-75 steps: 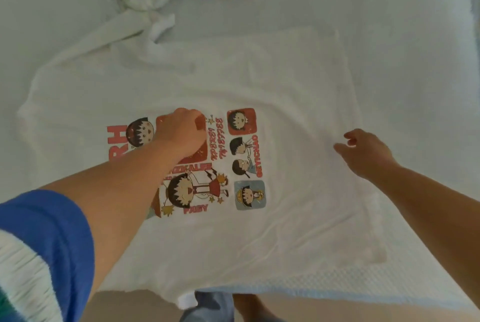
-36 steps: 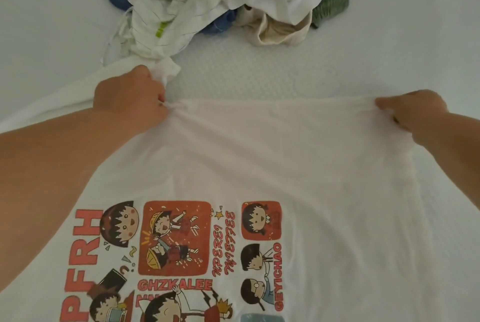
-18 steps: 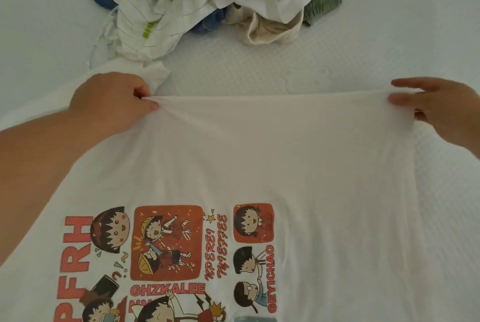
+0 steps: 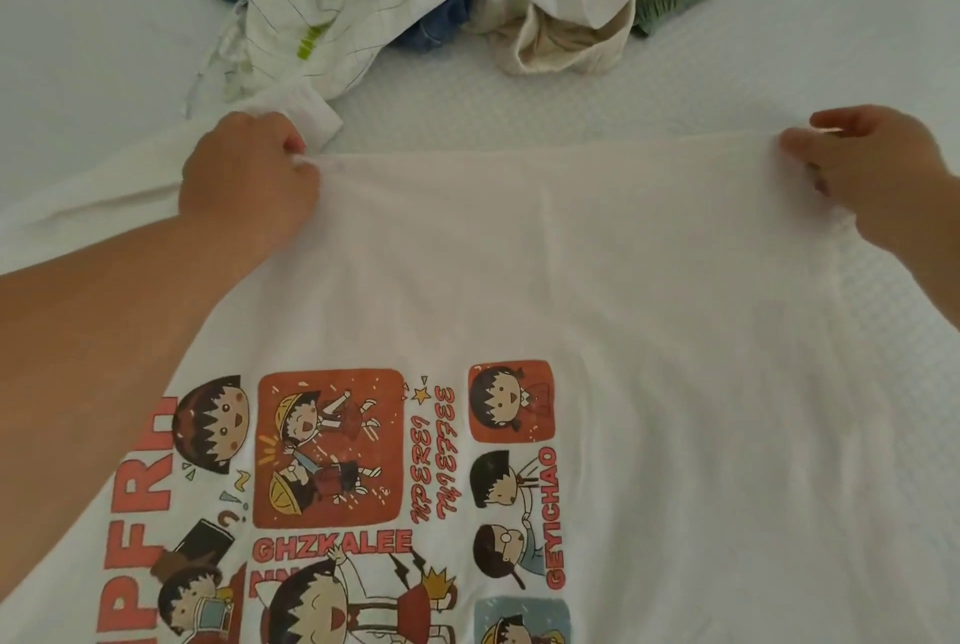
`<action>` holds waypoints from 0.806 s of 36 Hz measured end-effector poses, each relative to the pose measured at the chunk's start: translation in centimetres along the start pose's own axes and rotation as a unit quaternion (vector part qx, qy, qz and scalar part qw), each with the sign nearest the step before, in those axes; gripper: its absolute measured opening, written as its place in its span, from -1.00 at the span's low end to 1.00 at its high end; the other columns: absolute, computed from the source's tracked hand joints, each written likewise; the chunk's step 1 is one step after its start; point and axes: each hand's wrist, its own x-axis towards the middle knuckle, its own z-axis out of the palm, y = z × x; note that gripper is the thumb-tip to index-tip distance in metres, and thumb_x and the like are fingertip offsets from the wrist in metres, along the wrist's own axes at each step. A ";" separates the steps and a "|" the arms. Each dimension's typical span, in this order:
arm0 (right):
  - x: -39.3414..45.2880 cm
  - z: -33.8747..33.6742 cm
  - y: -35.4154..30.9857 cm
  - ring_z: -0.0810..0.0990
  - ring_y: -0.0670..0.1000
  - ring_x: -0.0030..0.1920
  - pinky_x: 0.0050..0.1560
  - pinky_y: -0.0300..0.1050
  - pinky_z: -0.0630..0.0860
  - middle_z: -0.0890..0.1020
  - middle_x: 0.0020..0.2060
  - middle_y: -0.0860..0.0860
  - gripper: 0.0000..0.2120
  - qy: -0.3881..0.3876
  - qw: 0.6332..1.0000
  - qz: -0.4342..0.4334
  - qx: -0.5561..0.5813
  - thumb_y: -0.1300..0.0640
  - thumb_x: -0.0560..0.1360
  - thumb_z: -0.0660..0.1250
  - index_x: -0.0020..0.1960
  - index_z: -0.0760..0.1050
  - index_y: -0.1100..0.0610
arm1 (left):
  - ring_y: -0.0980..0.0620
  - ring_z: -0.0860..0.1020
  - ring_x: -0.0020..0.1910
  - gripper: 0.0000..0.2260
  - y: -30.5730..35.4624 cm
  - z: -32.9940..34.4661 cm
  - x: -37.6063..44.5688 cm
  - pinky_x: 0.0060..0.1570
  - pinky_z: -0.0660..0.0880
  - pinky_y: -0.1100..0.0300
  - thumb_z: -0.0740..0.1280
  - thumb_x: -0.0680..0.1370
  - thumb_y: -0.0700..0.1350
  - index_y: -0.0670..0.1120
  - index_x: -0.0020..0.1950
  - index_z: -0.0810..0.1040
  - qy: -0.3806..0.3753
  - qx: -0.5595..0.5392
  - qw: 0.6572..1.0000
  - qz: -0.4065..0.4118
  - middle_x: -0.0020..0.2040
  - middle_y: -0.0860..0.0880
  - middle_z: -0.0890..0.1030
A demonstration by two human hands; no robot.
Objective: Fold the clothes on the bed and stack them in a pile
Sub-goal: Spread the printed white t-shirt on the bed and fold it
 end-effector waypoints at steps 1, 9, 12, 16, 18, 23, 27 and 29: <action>-0.1 0.0 0.0 0.51 -0.03 -0.18 -0.04 -0.14 0.48 0.55 -0.07 -0.04 -0.55 -0.001 1.000 0.008 -0.022 -0.12 0.38 0.46 0.19 0.50 0.03 | -0.29 0.48 0.09 -0.71 0.4 0.0 -0.3 0.04 0.40 -0.06 0.31 0.48 -0.09 -0.11 0.18 0.53 -0.011 0.009 1.000 0.001 0.15 -0.22 0.51; -6.0 -3.5 3.4 0.63 0.21 -0.15 0.09 0.18 0.53 0.61 -0.37 0.05 -0.61 -0.002 0.989 0.078 -0.127 -0.19 0.41 0.35 -0.33 0.50 0.13 | -0.17 0.42 0.22 -0.62 6.9 -0.4 -7.3 0.19 0.33 -0.02 0.31 0.50 -0.04 -0.07 0.30 0.48 -0.055 -0.099 0.983 0.145 0.25 -0.14 0.46; -9.2 -5.1 5.7 0.63 0.16 -0.23 0.07 0.16 0.54 0.63 -0.35 0.06 -0.63 -0.051 0.980 0.108 -0.160 -0.18 0.43 0.33 -0.29 0.54 0.13 | -0.09 0.23 0.43 -0.54 10.0 1.1 -12.2 0.38 0.14 0.01 0.22 0.55 0.05 0.01 0.44 0.31 -0.149 -0.115 0.958 0.217 0.44 -0.08 0.31; -11.7 -6.2 7.5 0.64 0.07 -0.26 -0.16 -0.03 0.55 0.65 -0.27 0.05 -0.75 -0.123 0.976 0.145 -0.109 -0.08 0.46 0.37 -0.19 0.56 0.12 | -0.03 -0.20 0.52 -0.40 11.4 4.4 -15.2 0.42 -0.25 0.01 0.05 0.54 0.25 0.14 0.53 -0.04 -0.229 -0.023 0.940 0.251 0.56 -0.03 -0.15; -12.1 -6.6 8.1 0.63 0.02 -0.29 -0.27 -0.12 0.50 0.65 -0.28 0.02 -0.78 -0.163 0.969 0.173 -0.072 -0.02 0.50 0.34 -0.17 0.57 0.13 | -0.01 -0.30 0.49 -0.34 11.4 5.4 -15.5 0.39 -0.33 0.01 0.01 0.50 0.31 0.17 0.52 -0.16 -0.230 0.002 0.942 0.246 0.54 -0.01 -0.26; -11.3 -7.8 8.7 0.53 -0.03 -0.48 -0.47 -0.23 0.44 0.59 -0.44 0.02 -0.85 -0.188 0.954 0.234 -0.009 0.33 0.47 0.25 -0.18 0.58 0.19 | 0.04 -0.31 0.48 -0.30 11.6 6.0 -15.7 0.37 -0.34 0.03 0.09 0.47 0.32 0.19 0.52 -0.13 -0.215 -0.017 0.947 0.237 0.54 0.02 -0.23; -11.4 -9.1 9.0 0.56 -0.12 -0.50 -0.54 -0.32 0.39 0.65 -0.40 -0.02 -0.86 -0.271 0.937 0.218 -0.035 0.32 0.45 0.31 -0.12 0.60 0.14 | 0.02 -0.26 0.50 -0.31 12.0 5.7 -15.8 0.39 -0.31 0.03 0.15 0.48 0.28 0.18 0.52 -0.08 -0.219 -0.014 0.948 0.229 0.55 0.01 -0.20; -11.8 -9.5 9.3 0.53 -0.13 -0.50 -0.54 -0.30 0.35 0.63 -0.43 -0.04 -0.92 -0.301 0.925 0.223 -0.064 0.23 0.47 0.33 -0.11 0.61 0.14 | 0.01 -0.24 0.51 -0.32 12.3 5.5 -15.9 0.41 -0.29 0.00 0.17 0.49 0.26 0.17 0.52 -0.06 -0.218 -0.008 0.950 0.223 0.55 0.00 -0.18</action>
